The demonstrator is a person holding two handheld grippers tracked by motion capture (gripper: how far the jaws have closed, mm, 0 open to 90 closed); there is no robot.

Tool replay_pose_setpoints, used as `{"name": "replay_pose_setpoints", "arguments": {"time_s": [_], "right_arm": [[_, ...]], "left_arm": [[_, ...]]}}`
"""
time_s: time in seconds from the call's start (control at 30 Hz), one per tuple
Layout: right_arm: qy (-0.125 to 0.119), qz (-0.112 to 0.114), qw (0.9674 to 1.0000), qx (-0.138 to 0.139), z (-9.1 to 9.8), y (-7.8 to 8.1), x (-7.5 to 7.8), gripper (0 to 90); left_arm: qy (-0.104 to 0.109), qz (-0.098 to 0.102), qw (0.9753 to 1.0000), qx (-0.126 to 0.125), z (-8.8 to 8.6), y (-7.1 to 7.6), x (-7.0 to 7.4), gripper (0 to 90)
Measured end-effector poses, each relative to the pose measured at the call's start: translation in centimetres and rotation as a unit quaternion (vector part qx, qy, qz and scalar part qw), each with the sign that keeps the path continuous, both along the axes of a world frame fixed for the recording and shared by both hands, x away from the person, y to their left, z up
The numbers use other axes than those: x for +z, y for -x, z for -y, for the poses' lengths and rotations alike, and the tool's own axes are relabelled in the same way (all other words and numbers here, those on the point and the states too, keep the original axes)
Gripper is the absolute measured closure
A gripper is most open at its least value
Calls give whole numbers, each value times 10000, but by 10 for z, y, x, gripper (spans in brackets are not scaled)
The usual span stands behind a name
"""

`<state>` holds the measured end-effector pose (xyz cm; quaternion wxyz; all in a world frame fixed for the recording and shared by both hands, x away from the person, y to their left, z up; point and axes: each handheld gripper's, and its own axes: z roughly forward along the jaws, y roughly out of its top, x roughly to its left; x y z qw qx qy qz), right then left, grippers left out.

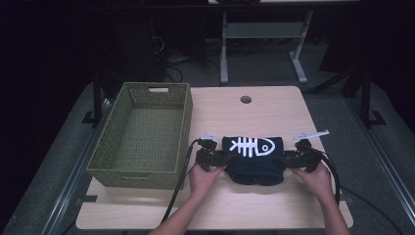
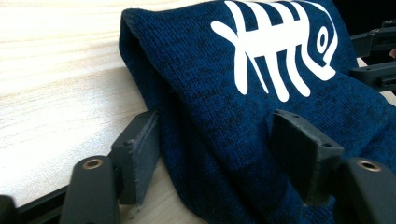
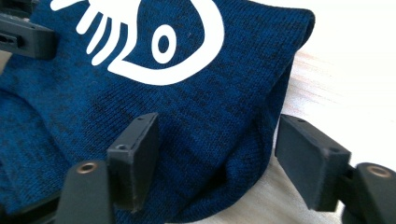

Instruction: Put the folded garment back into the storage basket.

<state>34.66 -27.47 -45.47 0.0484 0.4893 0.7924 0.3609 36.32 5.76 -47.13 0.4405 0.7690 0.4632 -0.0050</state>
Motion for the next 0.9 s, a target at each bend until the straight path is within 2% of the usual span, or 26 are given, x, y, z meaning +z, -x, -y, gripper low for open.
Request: {"name": "replay_pose_setpoints", "arguments": {"time_s": [0.1,0.27,0.4,0.47,0.53,0.6,0.63,0.73,0.8,0.9], "right_arm": [[58,-44,10000,-54,-2,-1,-2,371],[66,-96,9998,-153,-4,-1,-7,435],[-69,-90,9998,-184,-5,1,-11,539],[-96,-98,9998,-175,-6,2,-11,599],[-116,-17,9998,-132,-7,5,-8,661],[-154,6,9998,-108,-8,7,-5,679],[-164,-36,9998,-83,-8,8,-3,685],[-225,28,9997,-51,-9,12,2,690],[-279,154,9995,-13,-9,16,9,691],[-343,222,9992,-38,-8,21,17,691]], "left_arm": [[95,-132,9999,-53,0,-1,-2,382],[242,-196,9995,-86,1,-2,-5,485],[466,-385,9981,-82,0,-4,-7,566],[524,-416,9977,-95,0,-4,-7,604],[601,-429,9972,-118,0,-3,-5,644],[725,-485,9961,-118,-1,-3,-3,666],[751,-493,9959,-113,-1,-3,-2,672],[856,-517,9949,-128,-1,-1,1,676],[891,-499,9947,-137,-1,0,4,675],[929,-454,9945,-180,-3,1,11,674]]}}
